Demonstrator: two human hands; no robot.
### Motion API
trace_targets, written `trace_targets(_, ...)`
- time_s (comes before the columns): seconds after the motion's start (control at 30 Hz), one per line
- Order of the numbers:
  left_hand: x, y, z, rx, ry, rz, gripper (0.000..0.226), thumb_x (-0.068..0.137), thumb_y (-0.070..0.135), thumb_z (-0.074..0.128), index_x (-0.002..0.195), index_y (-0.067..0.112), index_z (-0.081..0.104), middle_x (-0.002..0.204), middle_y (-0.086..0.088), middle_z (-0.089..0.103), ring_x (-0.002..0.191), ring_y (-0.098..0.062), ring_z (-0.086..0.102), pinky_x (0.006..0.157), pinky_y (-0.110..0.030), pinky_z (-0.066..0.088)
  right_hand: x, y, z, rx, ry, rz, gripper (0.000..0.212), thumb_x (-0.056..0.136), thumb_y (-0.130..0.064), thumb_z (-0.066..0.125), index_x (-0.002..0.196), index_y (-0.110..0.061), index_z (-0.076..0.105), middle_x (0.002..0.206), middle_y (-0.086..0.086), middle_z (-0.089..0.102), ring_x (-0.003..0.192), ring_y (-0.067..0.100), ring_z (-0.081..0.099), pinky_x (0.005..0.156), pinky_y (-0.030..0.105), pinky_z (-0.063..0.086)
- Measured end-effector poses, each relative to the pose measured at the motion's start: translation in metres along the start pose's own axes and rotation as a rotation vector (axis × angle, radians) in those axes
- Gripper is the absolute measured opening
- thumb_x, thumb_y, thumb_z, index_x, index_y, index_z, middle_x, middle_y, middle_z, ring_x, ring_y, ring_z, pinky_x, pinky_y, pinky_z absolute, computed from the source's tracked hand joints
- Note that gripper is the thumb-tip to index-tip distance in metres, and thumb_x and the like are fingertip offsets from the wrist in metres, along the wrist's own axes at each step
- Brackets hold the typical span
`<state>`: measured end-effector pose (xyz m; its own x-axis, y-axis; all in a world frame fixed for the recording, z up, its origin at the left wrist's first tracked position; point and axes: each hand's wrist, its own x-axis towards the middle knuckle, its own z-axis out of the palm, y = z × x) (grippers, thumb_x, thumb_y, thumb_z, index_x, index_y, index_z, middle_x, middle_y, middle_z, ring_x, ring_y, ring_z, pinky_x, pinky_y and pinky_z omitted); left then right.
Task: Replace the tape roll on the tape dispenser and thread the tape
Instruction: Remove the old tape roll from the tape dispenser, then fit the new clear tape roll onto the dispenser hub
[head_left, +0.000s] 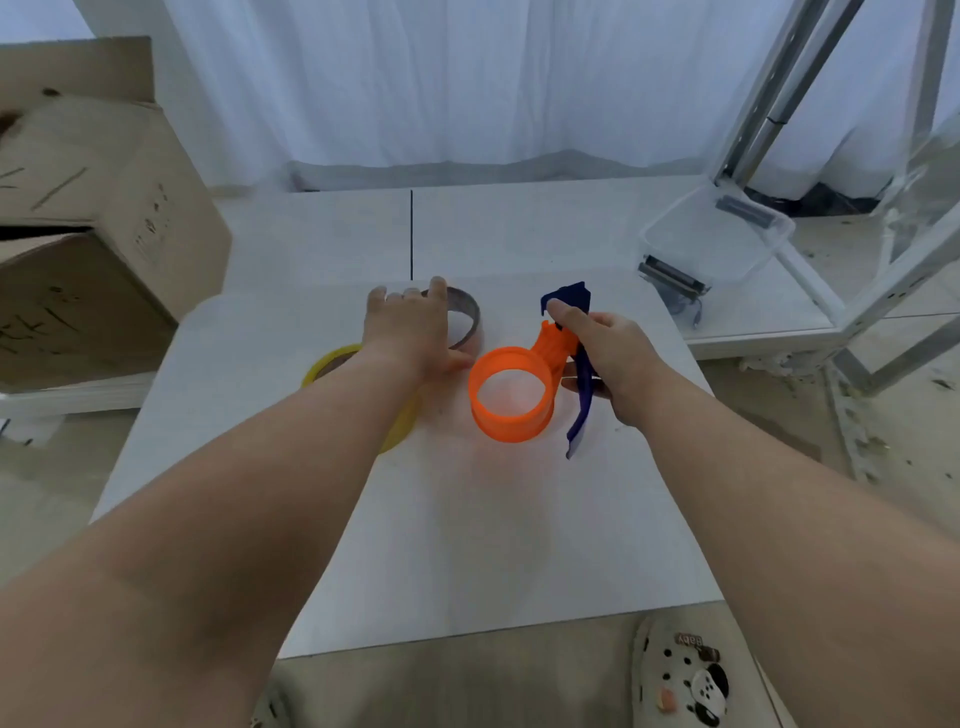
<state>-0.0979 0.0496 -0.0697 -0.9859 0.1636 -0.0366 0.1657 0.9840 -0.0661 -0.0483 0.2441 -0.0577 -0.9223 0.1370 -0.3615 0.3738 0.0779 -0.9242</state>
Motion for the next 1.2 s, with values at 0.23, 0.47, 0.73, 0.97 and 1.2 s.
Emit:
trace_targets(0.23,-0.007,-0.007,0.007,0.034,-0.099,0.000,0.084,0.086,0.057,0.048,0.148,0.020,0.004,0.153,-0.018,0.021,0.143,-0.034,0.014,0.113,-0.057,0.000,-0.001,-0.004,0.003,-0.003,-0.005,0.003,0.057,0.082,-0.044,0.067,0.127,-0.014,0.048,0.100,0.006,0.065,0.078,0.018,0.064,0.064,0.029,0.055)
trace_targets(0.47,-0.051,-0.025,-0.020,-0.148,0.132,0.060,0.060,0.095,0.046,0.038,0.145,0.017,0.023,0.154,-0.010,0.020,0.138,-0.032,0.024,0.112,-0.046,0.016,-0.021,-0.033,0.020,-0.021,0.048,-0.188,0.049,0.081,-0.036,0.069,0.118,-0.007,0.056,0.096,0.007,0.064,0.074,0.015,0.062,0.070,0.032,0.054)
trace_targets(0.73,-0.096,-0.063,-0.038,-0.241,0.066,-0.017,0.059,0.092,0.042,0.049,0.140,0.015,0.032,0.149,-0.010,0.025,0.130,-0.033,0.036,0.099,-0.047,0.039,-0.048,-0.046,0.058,-0.146,-0.008,-0.205,0.055,0.068,-0.053,0.071,0.090,-0.005,0.056,0.080,0.010,0.058,0.064,0.020,0.056,0.063,0.033,0.049)
trace_targets(0.97,-0.093,-0.091,-0.024,-0.614,-0.169,-0.352,0.077,0.087,0.048,0.055,0.143,0.008,0.021,0.141,-0.018,0.036,0.116,-0.036,0.050,0.089,-0.043,0.047,-0.044,-0.033,0.058,-0.103,-0.011,-0.139,0.050,0.072,-0.047,0.073,0.096,-0.008,0.051,0.080,0.009,0.056,0.062,0.020,0.056,0.058,0.029,0.050)
trace_targets(1.2,-0.082,-0.092,-0.013,-0.858,-0.307,-0.474,0.046,0.084,0.036,0.065,0.109,0.001,0.050,0.096,-0.015,0.058,0.074,-0.025,0.061,0.062,-0.032,0.055,-0.032,-0.035,0.048,-0.058,-0.029,-0.128,0.064,0.080,-0.044,0.068,0.125,-0.011,0.036,0.103,0.012,0.060,0.079,0.022,0.061,0.083,0.043,0.056)
